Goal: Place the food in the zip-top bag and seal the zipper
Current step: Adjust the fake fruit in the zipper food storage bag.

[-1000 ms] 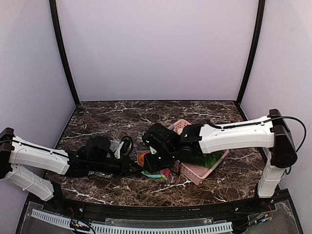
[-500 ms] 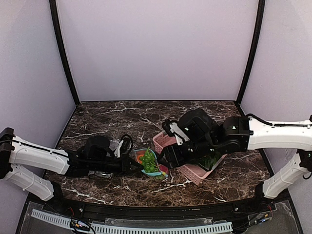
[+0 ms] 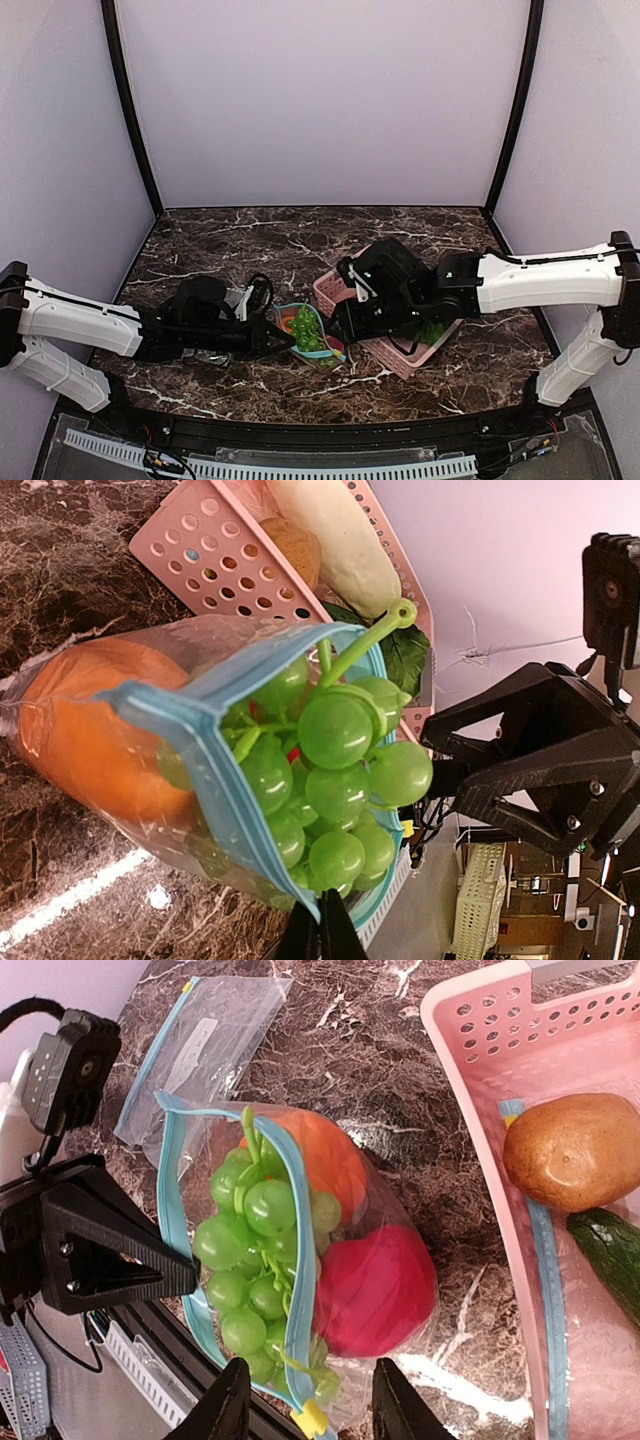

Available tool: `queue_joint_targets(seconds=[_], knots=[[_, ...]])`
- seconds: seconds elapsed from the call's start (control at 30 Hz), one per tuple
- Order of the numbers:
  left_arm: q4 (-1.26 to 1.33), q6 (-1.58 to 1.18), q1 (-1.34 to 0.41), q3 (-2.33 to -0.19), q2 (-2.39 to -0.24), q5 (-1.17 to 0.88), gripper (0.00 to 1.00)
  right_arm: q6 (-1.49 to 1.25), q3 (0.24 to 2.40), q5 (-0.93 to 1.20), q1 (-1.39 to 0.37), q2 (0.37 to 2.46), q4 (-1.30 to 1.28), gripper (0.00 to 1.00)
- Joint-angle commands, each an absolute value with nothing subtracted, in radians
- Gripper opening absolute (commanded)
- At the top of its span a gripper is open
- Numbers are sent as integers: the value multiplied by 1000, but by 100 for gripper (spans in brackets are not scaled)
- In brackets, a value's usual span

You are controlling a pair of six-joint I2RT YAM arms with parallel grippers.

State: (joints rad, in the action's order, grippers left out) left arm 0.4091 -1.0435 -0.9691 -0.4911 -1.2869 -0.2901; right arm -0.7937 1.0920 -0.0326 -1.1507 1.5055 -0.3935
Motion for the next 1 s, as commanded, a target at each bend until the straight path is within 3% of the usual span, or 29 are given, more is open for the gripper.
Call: queue_joint_targets(seconds=[0.0,0.27,0.53,0.83,0.97], knots=[[403,-1039,-970,-514,-1267,-281,1,-815,1109,-4,-1138,1553,-326,39],[400,-1037,-971,-518,-1271,-284,1,-816,1131,65,-1137,1582,-322,28],[392,-1034,-971,-518,-1265,-278,1,-833,1111,80,-1150,1564,-345,24],[385,-1032,-971,-517,-1263,-277,1,-829,1120,57,-1168,1565,-347,2],[382,-1029,-970,-520,-1263,-283,1,-792,1153,47,-1181,1570,-343,0]])
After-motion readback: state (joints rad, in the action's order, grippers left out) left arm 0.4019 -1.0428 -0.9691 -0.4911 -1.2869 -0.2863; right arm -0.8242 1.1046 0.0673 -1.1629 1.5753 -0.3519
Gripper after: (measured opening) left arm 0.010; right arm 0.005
